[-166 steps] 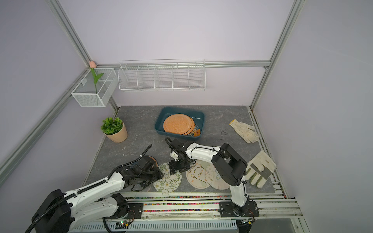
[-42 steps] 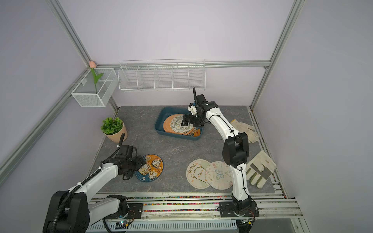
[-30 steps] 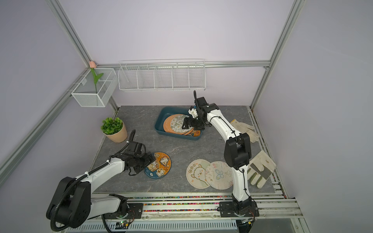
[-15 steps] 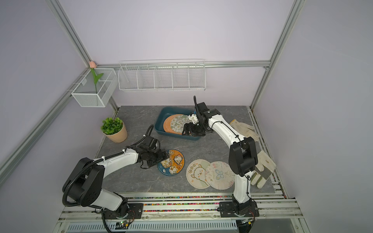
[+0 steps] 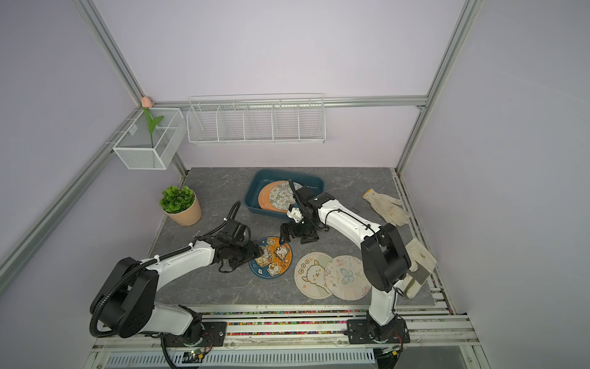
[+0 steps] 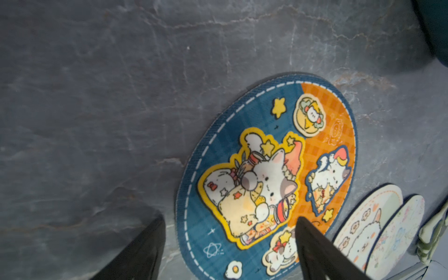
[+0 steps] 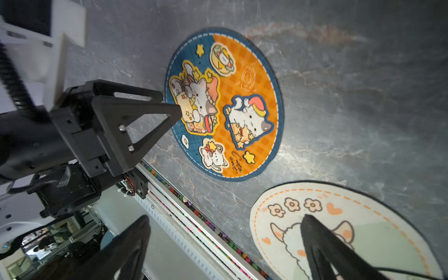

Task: Put the coasters into the storage box
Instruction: Move the coaster to the center of the board, then pick up the coaster from the center of the board.

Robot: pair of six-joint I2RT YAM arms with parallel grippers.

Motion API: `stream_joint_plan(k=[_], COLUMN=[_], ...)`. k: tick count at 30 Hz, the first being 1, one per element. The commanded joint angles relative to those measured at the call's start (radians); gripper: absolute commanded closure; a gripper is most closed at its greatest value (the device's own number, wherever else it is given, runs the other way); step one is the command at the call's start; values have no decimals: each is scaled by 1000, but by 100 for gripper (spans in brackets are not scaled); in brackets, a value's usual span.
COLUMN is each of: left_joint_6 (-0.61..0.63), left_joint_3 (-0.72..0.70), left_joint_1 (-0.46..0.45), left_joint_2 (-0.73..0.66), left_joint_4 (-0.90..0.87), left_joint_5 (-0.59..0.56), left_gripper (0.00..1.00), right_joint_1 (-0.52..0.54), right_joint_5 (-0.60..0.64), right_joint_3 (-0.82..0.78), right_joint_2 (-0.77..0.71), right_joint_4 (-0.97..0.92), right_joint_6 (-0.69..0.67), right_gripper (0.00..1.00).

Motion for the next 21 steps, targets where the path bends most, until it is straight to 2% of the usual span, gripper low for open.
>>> stream_joint_plan(k=[1, 10, 21], left_joint_6=[-7, -7, 4], left_joint_3=[-39, -65, -59], left_joint_1=[-4, -4, -4], left_joint_2=[10, 7, 5], left_joint_4=[-8, 11, -22], left_joint_5=[7, 32, 20], left_gripper=[19, 26, 28], right_joint_1=[27, 70, 79], right_joint_5=[40, 91, 133], right_joint_3=[-30, -50, -41], right_joint_2=[17, 100, 178], right_joint_4=[33, 118, 172], right_joint_6=[45, 76, 78], right_gripper=[1, 12, 25])
